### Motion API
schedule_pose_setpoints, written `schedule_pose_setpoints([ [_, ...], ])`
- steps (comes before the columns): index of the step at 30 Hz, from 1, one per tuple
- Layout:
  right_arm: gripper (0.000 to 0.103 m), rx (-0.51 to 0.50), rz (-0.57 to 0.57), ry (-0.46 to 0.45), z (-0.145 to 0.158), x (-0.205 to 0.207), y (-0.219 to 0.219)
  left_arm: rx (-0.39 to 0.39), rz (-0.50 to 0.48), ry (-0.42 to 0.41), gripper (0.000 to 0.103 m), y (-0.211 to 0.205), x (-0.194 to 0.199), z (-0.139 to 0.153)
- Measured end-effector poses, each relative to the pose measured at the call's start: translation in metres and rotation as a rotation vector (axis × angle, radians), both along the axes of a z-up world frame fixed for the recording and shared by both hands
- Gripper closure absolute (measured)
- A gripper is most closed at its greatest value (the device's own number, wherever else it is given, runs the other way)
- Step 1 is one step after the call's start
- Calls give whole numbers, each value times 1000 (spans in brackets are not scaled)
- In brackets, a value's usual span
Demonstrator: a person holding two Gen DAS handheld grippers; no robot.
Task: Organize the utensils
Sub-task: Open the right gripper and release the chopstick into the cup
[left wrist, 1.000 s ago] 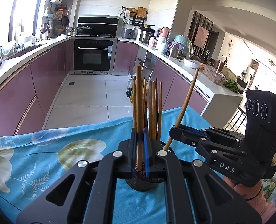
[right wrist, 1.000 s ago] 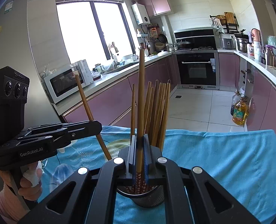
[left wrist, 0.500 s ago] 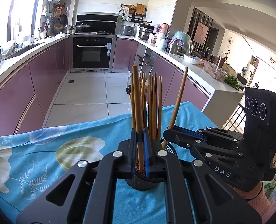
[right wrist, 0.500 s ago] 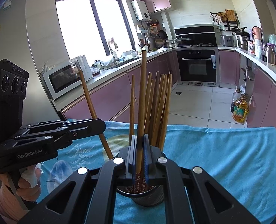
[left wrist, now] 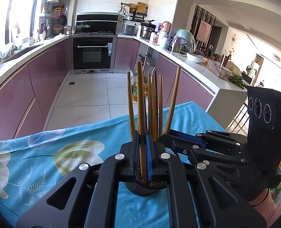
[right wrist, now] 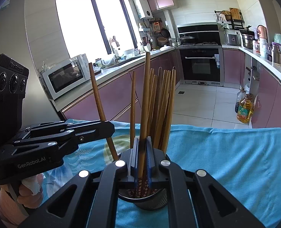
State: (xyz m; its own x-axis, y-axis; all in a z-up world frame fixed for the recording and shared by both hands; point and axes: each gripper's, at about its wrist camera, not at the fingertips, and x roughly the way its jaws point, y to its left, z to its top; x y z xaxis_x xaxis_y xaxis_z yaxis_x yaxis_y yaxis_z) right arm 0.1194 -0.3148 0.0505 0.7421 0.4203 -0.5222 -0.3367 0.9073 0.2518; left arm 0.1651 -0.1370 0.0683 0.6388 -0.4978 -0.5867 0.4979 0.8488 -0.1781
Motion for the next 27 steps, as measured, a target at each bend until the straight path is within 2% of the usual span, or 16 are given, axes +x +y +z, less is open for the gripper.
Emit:
schedule_pose_setpoints([
  [27, 96, 3, -12, 13, -1, 9, 0, 1, 5, 12, 95, -4, 7, -6],
])
